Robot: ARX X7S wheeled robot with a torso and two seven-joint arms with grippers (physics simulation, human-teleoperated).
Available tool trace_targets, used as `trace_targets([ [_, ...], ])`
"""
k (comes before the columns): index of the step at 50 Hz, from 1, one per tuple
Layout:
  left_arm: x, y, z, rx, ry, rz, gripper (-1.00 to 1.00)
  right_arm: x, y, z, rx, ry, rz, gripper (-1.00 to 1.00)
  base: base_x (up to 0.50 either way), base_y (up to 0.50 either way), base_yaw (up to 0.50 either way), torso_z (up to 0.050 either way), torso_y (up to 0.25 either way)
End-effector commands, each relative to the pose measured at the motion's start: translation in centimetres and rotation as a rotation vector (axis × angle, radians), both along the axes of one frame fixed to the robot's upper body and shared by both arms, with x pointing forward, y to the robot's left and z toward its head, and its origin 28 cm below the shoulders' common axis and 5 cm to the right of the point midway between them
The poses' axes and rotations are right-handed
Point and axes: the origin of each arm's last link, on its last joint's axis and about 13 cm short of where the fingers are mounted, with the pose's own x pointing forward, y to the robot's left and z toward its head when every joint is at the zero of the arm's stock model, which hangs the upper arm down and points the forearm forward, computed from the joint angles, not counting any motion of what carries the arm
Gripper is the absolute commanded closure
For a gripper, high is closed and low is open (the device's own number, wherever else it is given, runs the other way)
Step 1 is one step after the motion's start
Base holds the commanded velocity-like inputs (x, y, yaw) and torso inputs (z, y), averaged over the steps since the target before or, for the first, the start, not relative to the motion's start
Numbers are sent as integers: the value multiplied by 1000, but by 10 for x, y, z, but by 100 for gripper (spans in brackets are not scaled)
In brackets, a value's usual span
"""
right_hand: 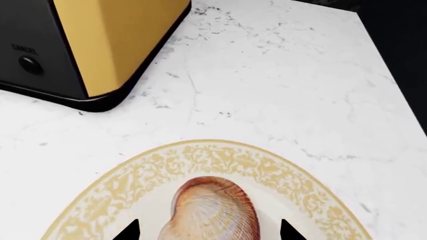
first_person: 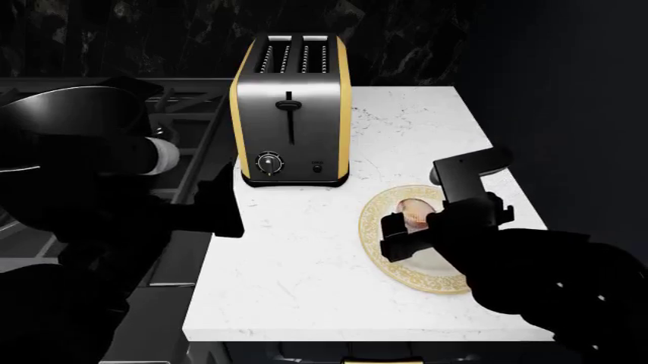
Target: Frozen meat rests on a plate on the counter. Retrieve the meat and place it in a pot on a burner. Then turn the burner on.
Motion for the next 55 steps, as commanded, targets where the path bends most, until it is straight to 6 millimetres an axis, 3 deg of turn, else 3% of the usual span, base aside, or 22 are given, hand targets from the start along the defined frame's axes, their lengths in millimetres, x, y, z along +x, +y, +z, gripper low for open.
trace_targets([
  [1, 0, 1, -1, -2, 2, 3, -100, 2, 0, -2, -4, 5, 1, -100, 0, 0, 0, 0, 0],
  [35, 1, 2, -5, -11, 11, 7, -100, 6, -1, -8, -19, 18, 1, -100, 0, 0, 0, 0, 0],
  [36, 1, 2, -5, -11, 11, 7, -100, 6, -1, -8, -21, 16, 1, 100, 0, 0, 0, 0, 0],
  [55, -1, 1, 1, -9, -3, 4, -100, 1, -2, 1, -20, -16, -3, 100, 0, 0, 0, 0, 0],
])
